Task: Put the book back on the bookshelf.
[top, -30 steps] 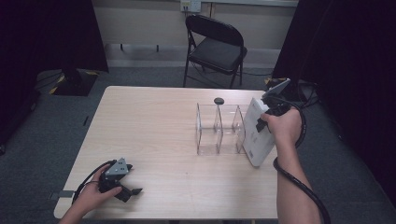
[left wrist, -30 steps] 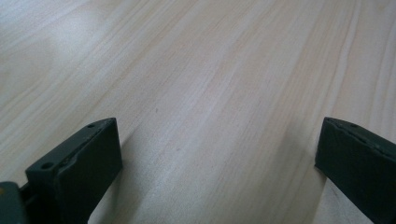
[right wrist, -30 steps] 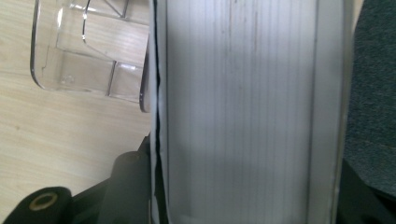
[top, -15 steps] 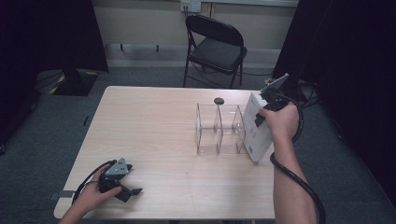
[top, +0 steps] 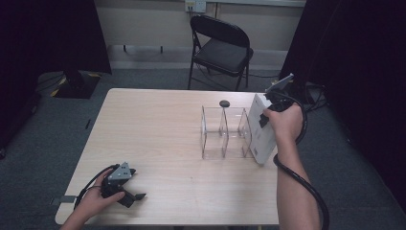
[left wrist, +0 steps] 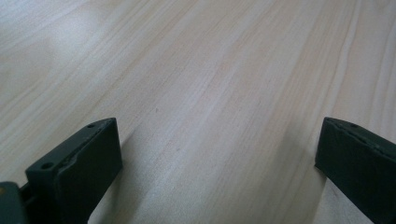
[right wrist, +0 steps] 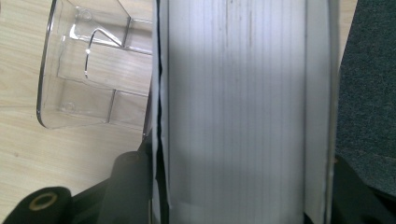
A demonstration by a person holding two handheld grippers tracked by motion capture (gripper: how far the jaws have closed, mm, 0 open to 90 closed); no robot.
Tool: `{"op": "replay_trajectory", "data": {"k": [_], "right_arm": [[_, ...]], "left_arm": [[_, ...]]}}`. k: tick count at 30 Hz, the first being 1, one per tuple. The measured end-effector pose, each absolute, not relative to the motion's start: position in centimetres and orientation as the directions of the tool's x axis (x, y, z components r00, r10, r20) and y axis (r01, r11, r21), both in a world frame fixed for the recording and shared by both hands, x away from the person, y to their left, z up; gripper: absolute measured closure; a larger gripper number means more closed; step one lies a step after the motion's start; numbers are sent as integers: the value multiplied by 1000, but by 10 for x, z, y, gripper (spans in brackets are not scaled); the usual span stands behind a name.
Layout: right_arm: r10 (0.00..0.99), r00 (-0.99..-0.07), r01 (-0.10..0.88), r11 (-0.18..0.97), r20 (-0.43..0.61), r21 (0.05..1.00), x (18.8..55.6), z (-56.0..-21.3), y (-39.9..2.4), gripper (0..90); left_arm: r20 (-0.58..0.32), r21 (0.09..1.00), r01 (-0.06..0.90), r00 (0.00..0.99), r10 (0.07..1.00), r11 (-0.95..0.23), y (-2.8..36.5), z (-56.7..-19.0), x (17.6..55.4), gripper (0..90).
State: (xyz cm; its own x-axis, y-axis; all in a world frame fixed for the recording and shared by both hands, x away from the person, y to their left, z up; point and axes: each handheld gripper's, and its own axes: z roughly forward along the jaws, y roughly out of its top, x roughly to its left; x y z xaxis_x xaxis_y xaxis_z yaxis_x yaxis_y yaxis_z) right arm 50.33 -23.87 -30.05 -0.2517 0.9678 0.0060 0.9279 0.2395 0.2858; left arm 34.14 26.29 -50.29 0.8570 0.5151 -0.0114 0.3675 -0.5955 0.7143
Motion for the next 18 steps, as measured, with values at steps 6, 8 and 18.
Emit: {"op": "replay_trajectory", "data": {"k": [6, 8, 18], "right_arm": [[967, -254, 926, 243, 1, 288, 507, -301, -235, 523], [967, -254, 925, 243, 1, 291, 508, -300, -234, 523], [965, -263, 919, 256, -19, 300, 518, -300, -226, 523]], "left_arm": [[-11, 715, 367, 857, 515, -595, 263, -503, 341, 0], [-13, 717, 369, 855, 518, -592, 263, -503, 341, 0], [-13, 717, 369, 855, 518, -591, 263, -503, 341, 0]]}}
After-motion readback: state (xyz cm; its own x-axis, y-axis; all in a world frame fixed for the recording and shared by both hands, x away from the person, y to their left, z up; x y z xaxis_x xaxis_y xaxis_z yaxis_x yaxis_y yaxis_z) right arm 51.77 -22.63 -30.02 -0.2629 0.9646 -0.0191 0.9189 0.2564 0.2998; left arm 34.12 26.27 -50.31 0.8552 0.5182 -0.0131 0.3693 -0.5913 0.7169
